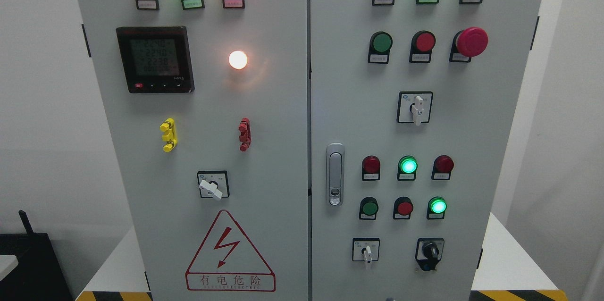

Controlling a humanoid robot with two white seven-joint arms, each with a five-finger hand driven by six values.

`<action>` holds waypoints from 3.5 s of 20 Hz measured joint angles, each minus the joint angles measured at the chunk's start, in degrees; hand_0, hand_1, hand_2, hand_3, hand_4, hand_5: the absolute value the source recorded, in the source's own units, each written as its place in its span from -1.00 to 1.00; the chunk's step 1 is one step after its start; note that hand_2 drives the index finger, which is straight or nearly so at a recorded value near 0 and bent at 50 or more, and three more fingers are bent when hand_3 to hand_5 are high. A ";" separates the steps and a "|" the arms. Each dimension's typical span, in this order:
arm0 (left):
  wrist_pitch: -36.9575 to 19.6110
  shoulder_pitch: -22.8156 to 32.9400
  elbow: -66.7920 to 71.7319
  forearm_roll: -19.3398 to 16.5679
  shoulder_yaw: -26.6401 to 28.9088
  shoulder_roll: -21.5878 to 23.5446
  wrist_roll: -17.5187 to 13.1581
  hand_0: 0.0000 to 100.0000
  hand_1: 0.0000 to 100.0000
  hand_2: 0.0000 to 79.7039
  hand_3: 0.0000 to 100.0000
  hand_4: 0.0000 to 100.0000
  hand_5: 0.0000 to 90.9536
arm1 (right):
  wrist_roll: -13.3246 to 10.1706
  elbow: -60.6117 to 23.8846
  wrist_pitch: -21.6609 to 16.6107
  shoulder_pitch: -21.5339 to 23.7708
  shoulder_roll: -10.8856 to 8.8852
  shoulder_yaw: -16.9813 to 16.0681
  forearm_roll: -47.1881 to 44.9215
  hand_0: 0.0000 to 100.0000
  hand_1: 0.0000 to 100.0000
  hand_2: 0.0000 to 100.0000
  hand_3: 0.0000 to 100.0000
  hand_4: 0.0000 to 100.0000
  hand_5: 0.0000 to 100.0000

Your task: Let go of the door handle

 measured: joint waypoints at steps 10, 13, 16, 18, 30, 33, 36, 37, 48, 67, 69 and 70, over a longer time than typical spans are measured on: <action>0.00 0.00 0.00 0.00 0.00 0.00 0.00 -0.76 -0.22 -1.00 -1.00 -1.00 -1.00 | 0.02 -0.15 0.13 -0.33 -0.05 0.14 0.00 -0.18 -0.88 -1.00 -0.99 -1.00 -1.00; 0.00 0.00 0.00 0.00 0.00 0.00 0.00 -0.76 -0.22 -1.00 -1.00 -1.00 -1.00 | 0.25 -0.15 0.13 -0.41 -0.06 0.44 0.06 -0.20 -0.84 -1.00 -0.88 -1.00 -1.00; 0.00 0.00 0.00 0.00 0.00 0.00 0.00 -0.76 -0.22 -1.00 -1.00 -1.00 -1.00 | -1.39 -0.12 -0.23 -0.57 -0.06 0.75 0.32 -0.25 -0.78 -1.00 -0.46 -0.48 -0.86; 0.00 0.00 0.00 0.00 0.00 0.00 0.00 -0.76 -0.22 -1.00 -1.00 -1.00 -1.00 | -4.23 -0.11 -0.48 -1.00 -0.05 0.92 1.20 -0.26 -0.67 -1.00 0.00 -0.06 -0.32; 0.00 0.00 0.00 0.00 0.00 0.00 0.00 -0.76 -0.22 -1.00 -1.00 -1.00 -1.00 | -16.31 1.49 -3.32 -6.13 0.43 3.19 35.39 -0.38 -0.34 -1.00 0.67 0.52 0.62; 0.00 0.00 0.00 0.00 0.00 0.00 0.00 -0.76 -0.22 -1.00 -1.00 -1.00 -1.00 | -17.12 3.07 -3.27 -9.21 0.68 3.95 44.88 -0.43 -0.33 -1.00 0.88 0.76 0.91; 0.00 0.00 0.00 0.00 0.00 0.00 0.00 -0.76 -0.22 -1.00 -1.00 -1.00 -1.00 | -17.30 5.09 -0.07 -12.56 0.86 4.63 53.19 -0.47 -0.35 -1.00 1.00 0.84 0.96; 0.00 0.00 0.00 0.00 0.00 0.00 0.00 -0.76 -0.22 -1.00 -1.00 -1.00 -1.00 | -17.38 5.76 1.21 -13.59 0.90 4.81 56.16 -0.48 -0.38 -1.00 1.00 0.84 0.96; -0.01 -0.01 0.00 0.00 0.00 0.00 0.00 -0.76 -0.22 -1.00 -1.00 -1.00 -1.00 | -13.64 11.81 9.51 -21.99 1.47 6.68 74.08 -0.41 -0.47 -1.00 1.00 0.87 0.99; -0.05 -0.01 0.00 0.00 0.00 0.00 0.00 -0.76 -0.22 -1.00 -1.00 -1.00 -1.00 | -9.71 17.44 13.56 -30.40 1.99 8.11 78.23 -0.37 -0.50 -1.00 1.00 0.88 0.99; -0.02 -0.01 0.00 0.00 0.00 0.00 0.00 -0.76 -0.22 -1.00 -1.00 -1.00 -1.00 | -9.22 17.69 13.59 -30.53 2.03 8.15 78.22 -0.37 -0.50 -1.00 1.00 0.88 0.99; -0.02 0.00 0.00 0.00 0.00 0.00 0.00 -0.76 -0.22 -1.00 -1.00 -1.00 -1.00 | -9.11 17.80 13.61 -30.56 2.05 8.16 78.19 -0.37 -0.51 -1.00 1.00 0.88 0.99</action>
